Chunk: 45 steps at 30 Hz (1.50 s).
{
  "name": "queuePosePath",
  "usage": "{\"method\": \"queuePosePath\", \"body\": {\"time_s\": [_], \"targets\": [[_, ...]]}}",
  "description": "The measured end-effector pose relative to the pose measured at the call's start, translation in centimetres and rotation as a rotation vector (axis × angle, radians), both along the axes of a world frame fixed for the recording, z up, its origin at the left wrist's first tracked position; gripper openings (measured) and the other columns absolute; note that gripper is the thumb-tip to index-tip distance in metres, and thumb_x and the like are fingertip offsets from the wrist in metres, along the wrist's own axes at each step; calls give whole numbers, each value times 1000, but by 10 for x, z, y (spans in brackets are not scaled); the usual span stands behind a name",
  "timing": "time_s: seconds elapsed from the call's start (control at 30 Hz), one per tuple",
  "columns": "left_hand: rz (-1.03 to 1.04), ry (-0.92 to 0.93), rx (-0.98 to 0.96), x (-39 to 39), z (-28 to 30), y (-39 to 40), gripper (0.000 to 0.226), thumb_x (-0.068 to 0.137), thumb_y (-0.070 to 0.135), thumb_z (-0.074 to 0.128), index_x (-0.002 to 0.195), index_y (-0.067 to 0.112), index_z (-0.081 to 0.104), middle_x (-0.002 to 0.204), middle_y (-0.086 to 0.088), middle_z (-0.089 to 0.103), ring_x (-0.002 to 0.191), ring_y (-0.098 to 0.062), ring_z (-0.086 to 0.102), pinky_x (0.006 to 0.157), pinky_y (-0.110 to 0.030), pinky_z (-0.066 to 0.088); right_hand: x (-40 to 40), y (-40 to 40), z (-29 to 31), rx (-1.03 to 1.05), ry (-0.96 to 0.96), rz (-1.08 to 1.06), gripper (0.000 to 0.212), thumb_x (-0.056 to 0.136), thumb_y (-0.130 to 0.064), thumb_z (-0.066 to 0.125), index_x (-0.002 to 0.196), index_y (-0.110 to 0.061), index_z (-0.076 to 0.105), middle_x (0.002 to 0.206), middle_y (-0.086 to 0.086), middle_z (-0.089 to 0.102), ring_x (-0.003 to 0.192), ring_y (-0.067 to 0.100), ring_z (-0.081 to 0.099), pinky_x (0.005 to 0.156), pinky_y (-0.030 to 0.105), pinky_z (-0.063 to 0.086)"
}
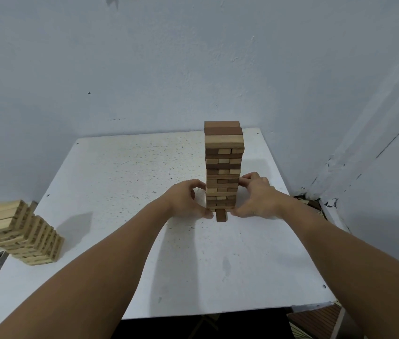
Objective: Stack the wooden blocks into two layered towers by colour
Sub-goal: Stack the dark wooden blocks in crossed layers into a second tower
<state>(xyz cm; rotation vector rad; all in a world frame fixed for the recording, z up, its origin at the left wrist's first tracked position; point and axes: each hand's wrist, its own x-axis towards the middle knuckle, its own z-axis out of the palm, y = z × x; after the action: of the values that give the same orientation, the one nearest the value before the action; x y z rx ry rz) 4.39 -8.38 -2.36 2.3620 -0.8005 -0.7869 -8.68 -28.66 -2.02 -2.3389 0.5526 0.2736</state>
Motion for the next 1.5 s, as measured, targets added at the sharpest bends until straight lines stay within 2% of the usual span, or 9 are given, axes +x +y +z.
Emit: {"method": "queuePosePath", "body": {"time_s": [0.1,0.2,0.27,0.67,0.87,1.1,1.27,1.4,1.5], "targets": [[-8,40,-2,-4,2,2,95,59,38,100,140,37,50,113,10,59,108,-16,59,96,-33,48,-3,-1,-2,-36,12,55,98,59,-55,87,145,-50,40,141,-15,30,135,20,31,112,47,44],[3,29,-36,-9,1,0,99,56,39,101,141,40,49,107,13,57,108,-18,57,99,-36,50,-5,1,0,-36,13,47,112,51,-64,88,148,-52,34,145,-12,27,137,20,27,115,48,40],[11,8,-48,-11,-2,-1,101,50,46,101,138,43,52,113,13,60,111,-17,58,102,-41,52,-5,4,0,-41,5,42,114,51,-65,90,149,-50,33,145,-11,27,136,21,27,115,48,39],[61,-10,-53,-14,-9,-2,107,36,63,95,133,46,54,123,12,60,117,-17,54,102,-43,52,-6,10,1,-85,-11,25,110,59,-62,92,151,-46,35,150,-8,24,138,25,24,115,46,35],[103,19,-106,-11,-12,-3,90,45,52,99,126,47,60,112,11,62,104,-14,56,90,-35,52,-6,11,1,-62,-26,6,103,66,-57,91,152,-43,37,150,-6,24,137,24,24,114,44,33],[146,58,-139,-10,-15,-4,85,42,48,101,118,50,63,111,8,65,101,-14,58,92,-38,54,-3,10,-3,-26,-57,-39,97,65,-53,92,148,-44,42,146,-9,27,134,21,26,116,41,34],[164,87,-146,-10,-15,-6,86,37,50,99,115,51,64,117,11,67,111,-12,58,100,-43,53,-6,6,-7,-2,-74,-29,96,63,-53,92,146,-46,45,145,-11,28,133,20,27,111,38,35],[177,82,-148,-10,-15,-6,79,45,42,100,116,49,65,114,9,67,107,-14,61,100,-44,54,-8,0,-10,16,-91,-14,85,64,-53,92,138,-48,51,144,-14,31,134,19,28,113,40,34],[181,85,-152,-12,-14,-6,84,40,48,99,116,49,65,114,9,67,109,-14,61,100,-45,54,-7,2,-11,0,-111,-37,84,63,-56,93,136,-46,53,143,-14,32,133,18,29,114,41,33]]}}
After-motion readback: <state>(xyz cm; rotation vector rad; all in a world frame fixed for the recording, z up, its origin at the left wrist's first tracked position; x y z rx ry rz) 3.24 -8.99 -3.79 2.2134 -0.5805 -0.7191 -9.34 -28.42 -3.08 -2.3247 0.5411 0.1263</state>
